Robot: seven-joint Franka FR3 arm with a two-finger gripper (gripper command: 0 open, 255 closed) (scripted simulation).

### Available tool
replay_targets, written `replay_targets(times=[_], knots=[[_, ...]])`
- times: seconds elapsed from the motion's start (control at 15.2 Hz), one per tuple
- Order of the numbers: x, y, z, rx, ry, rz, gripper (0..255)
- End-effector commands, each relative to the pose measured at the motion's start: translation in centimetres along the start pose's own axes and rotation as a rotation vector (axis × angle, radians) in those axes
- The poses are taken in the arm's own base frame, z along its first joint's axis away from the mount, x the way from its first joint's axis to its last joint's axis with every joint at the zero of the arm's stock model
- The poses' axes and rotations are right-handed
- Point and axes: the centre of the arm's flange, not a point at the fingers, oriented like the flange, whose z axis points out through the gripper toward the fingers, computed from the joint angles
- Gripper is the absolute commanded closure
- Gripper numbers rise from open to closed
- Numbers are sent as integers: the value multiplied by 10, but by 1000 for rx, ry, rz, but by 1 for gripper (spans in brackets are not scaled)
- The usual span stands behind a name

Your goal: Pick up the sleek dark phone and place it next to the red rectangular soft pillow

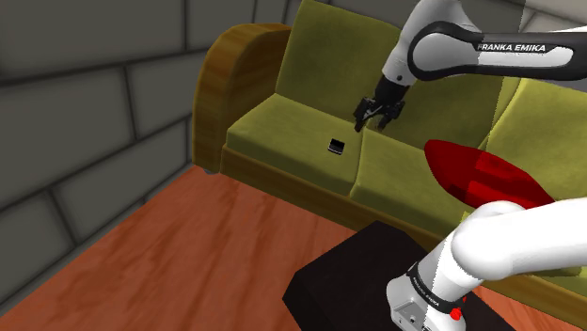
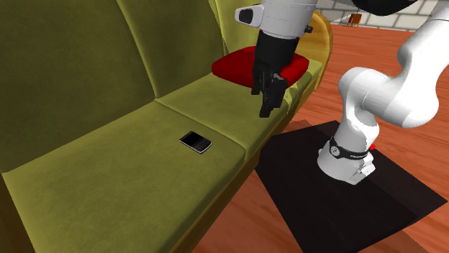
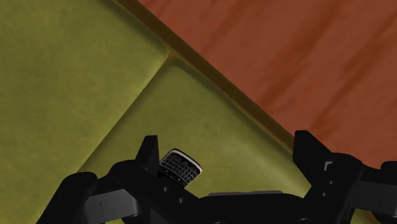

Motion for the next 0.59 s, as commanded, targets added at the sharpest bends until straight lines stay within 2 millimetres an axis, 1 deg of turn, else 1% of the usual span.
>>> replay_targets(times=[0.0, 0.26, 0.53], knots=[[19, 3, 19, -3, 11, 67, 0], [52, 9, 58, -12, 27, 197, 0], [84, 20, 96, -20, 44, 327, 0]])
